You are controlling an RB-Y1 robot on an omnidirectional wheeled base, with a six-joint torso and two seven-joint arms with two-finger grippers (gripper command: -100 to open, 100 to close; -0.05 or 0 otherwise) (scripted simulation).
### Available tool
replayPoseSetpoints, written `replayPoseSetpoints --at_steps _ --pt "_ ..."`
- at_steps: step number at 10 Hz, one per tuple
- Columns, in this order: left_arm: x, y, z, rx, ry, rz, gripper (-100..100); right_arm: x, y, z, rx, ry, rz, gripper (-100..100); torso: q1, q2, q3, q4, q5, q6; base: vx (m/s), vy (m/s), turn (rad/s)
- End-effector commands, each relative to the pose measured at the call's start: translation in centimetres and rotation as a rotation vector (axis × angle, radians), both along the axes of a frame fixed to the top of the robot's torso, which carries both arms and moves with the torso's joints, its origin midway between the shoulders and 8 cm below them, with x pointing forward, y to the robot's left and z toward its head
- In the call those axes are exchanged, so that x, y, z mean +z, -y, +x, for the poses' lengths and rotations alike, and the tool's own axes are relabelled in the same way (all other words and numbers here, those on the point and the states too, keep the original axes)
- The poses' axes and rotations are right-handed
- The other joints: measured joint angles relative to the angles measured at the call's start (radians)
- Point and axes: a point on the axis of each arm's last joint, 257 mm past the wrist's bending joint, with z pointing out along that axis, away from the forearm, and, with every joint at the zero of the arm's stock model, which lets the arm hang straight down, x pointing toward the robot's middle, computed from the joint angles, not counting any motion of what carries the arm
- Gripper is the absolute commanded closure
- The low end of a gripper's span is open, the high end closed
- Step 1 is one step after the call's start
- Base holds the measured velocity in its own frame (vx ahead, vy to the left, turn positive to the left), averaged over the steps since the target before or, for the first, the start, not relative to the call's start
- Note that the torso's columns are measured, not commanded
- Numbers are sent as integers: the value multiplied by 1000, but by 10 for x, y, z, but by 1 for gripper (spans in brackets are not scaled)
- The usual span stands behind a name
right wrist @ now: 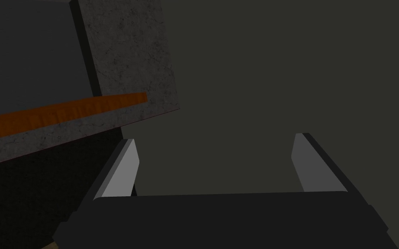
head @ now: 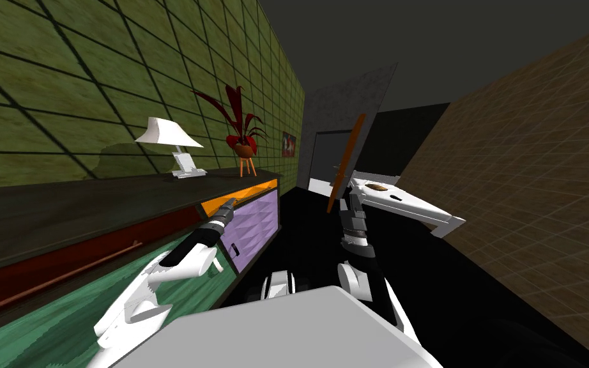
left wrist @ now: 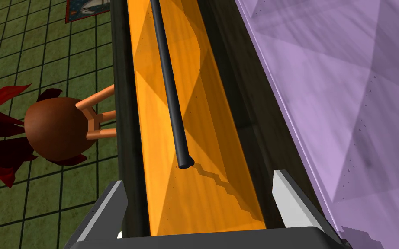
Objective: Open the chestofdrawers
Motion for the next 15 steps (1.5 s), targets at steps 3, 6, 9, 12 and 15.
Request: replayPoseSetpoints --at_steps 3,6,9,12,15 --pt "-3 -1 1 3 -19 4 100 0 0 0 0 0 0 0 1 0 0 0 0 0 7 -8 0" --pt "0 3 -3 -1 -19 6 100 0 0 0 0 0 0 0 -7 2 1 1 -2 0 -75 -120 11" --pt "2 5 -6 -2 -19 7 100 0 0 0 0 0 0 0 -1 0 0 0 0 0 -107 -133 9" --pt "7 3 -9 1 -29 8 -100 0 0 0 0 0 0 0 8 -10 -6 -3 3 0 94 89 -12" --pt "11 0 -13 6 -41 10 -100 0 0 0 0 0 0 0 -1 -1 -1 0 0 0 141 135 -13"
